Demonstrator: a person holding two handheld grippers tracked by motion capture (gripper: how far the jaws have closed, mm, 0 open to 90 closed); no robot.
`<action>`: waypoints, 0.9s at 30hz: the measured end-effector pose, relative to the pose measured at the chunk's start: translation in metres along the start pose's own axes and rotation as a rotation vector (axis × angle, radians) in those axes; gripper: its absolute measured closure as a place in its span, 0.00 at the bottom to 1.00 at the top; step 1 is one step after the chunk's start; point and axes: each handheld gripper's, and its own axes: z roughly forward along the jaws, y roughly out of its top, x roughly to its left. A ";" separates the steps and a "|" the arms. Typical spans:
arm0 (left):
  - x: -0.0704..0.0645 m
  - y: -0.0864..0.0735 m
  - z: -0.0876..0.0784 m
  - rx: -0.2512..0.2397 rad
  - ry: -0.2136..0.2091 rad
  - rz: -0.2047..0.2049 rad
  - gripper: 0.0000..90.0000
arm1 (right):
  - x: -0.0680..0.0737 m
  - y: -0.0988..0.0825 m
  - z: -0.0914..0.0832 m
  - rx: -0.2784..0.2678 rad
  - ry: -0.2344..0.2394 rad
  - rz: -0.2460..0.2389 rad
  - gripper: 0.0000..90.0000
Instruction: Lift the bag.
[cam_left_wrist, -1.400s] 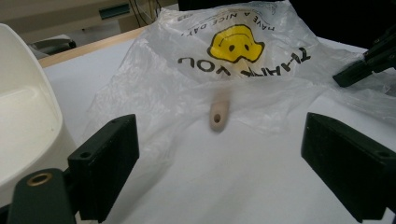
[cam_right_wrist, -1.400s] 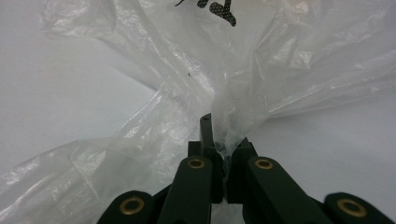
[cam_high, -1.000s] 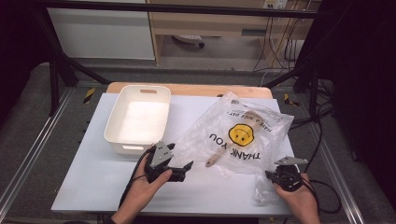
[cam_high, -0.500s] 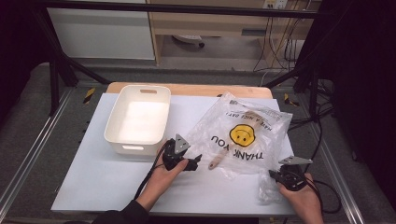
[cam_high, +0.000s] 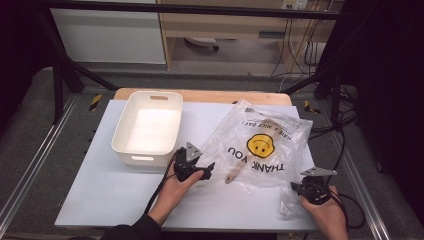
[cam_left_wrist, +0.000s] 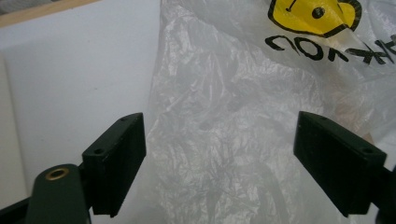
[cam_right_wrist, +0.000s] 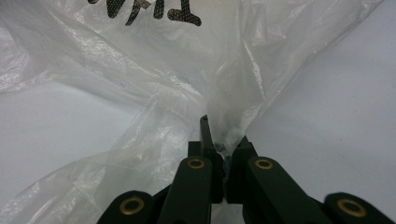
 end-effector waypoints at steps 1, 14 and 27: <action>0.000 -0.001 0.002 0.009 0.005 0.006 0.18 | 0.000 0.000 0.000 0.000 0.000 0.003 1.00; 0.011 -0.007 0.024 0.088 0.084 0.003 0.17 | 0.001 0.000 0.000 -0.005 -0.005 0.000 1.00; 0.017 -0.005 0.032 0.154 0.000 -0.031 0.14 | 0.001 -0.001 0.000 -0.005 -0.008 0.000 1.00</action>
